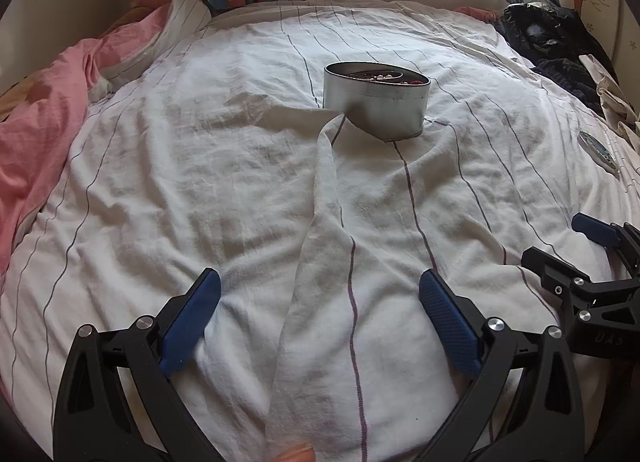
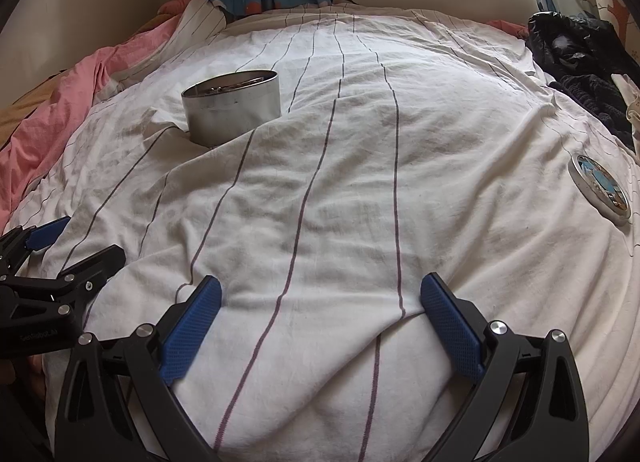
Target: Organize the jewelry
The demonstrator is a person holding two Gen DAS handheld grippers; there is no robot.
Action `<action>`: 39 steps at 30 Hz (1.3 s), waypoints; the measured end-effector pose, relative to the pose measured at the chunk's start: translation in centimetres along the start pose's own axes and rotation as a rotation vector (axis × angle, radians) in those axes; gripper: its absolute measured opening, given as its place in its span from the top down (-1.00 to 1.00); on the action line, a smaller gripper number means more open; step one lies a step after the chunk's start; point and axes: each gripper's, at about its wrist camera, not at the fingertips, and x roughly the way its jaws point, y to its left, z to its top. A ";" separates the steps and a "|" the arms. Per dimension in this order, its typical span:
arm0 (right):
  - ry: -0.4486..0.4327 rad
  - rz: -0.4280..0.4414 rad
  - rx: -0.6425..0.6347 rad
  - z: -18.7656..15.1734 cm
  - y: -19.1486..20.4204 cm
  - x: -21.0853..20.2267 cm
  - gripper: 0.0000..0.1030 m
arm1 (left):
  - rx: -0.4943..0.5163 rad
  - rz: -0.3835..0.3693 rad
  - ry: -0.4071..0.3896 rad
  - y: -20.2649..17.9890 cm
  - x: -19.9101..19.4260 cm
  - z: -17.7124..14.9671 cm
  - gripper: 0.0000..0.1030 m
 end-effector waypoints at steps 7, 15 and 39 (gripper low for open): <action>-0.001 -0.004 -0.002 0.0 0.0 0.0 -0.86 | -0.005 0.002 0.005 0.1 0.1 0.0 -0.86; -0.001 -0.005 -0.003 0.0 0.0 0.0 -0.86 | -0.007 0.018 0.002 -0.2 0.2 0.1 -0.86; -0.006 -0.013 -0.008 0.0 0.2 -0.2 -0.86 | -0.004 0.023 0.000 -0.3 0.2 0.1 -0.86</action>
